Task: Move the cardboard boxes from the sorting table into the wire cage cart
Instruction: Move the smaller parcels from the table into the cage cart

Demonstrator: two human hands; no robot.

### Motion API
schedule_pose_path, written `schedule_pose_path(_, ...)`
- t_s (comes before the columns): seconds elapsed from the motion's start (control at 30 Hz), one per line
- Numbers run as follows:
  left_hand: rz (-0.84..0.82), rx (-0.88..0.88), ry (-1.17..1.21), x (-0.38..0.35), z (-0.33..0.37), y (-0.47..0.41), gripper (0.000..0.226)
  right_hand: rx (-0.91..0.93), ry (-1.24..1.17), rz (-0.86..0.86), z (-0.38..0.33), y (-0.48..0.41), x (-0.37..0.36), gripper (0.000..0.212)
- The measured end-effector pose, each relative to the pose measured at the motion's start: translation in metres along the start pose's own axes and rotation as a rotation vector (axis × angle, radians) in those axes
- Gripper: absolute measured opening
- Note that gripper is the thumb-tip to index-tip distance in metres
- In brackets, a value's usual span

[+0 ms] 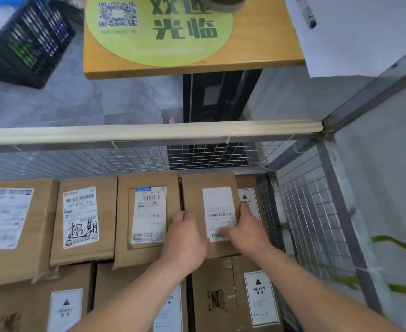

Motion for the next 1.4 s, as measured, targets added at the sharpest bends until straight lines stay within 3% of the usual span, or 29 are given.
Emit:
schedule_pose_path(0.13, -0.001, -0.012, -0.023, 0.000, -0.004, 0.001, 0.065, 0.024, -0.004, -0.006, -0.006, 0.000, -0.012, 0.067)
schedule_pose_path(0.27, 0.001, -0.006, -0.027, 0.003, -0.014, -0.001, 0.056, 0.052, 0.036, 0.018, -0.012, -0.002, -0.018, 0.052)
schedule_pose_path(0.37, -0.004, -0.025, -0.030, 0.002, -0.019, -0.001, 0.063, 0.042, 0.057, 0.036, -0.010, -0.004, -0.019, 0.052)
schedule_pose_path(0.43, -0.007, -0.038, -0.037, 0.001, -0.020, -0.001, 0.063, 0.033, 0.073, 0.023, -0.008, -0.005, -0.021, 0.060)
schedule_pose_path(0.53, -0.003, -0.055, -0.039, 0.001, -0.020, -0.003, 0.060, 0.026, 0.111, -0.025, -0.008, -0.007, -0.023, 0.090)
schedule_pose_path(0.63, -0.011, -0.063, -0.051, 0.004, -0.018, -0.001, 0.063, 0.042, 0.193, -0.045, -0.012, -0.003, -0.019, 0.102)
schedule_pose_path(0.73, -0.013, -0.071, -0.103, 0.013, -0.017, 0.005, 0.068, 0.064, 0.256, 0.007, -0.019, 0.006, -0.008, 0.094)
schedule_pose_path(0.93, -0.032, -0.118, -0.196, 0.048, -0.011, 0.034, 0.072, 0.148, 0.316, 0.101, -0.044, 0.047, 0.014, 0.048)
schedule_pose_path(1.17, 0.057, -0.263, -0.302, 0.132, 0.030, 0.102, 0.073, 0.189, 0.364, 0.213, -0.109, 0.140, 0.057, 0.074)
schedule_pose_path(1.4, 0.137, -0.447, -0.387, 0.215, 0.082, 0.189, 0.075, 0.234, 0.355, 0.372, -0.179, 0.257, 0.114, 0.070)
Point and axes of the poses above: each hand's wrist, its own y-axis away from the middle knuckle, its own x-axis out of the back of the hand, z = x × y, the point moved 10 cm from there along -y, towards the middle knuckle, and after that the axes turned 4 degrees about -y, right-handed, at the moved point
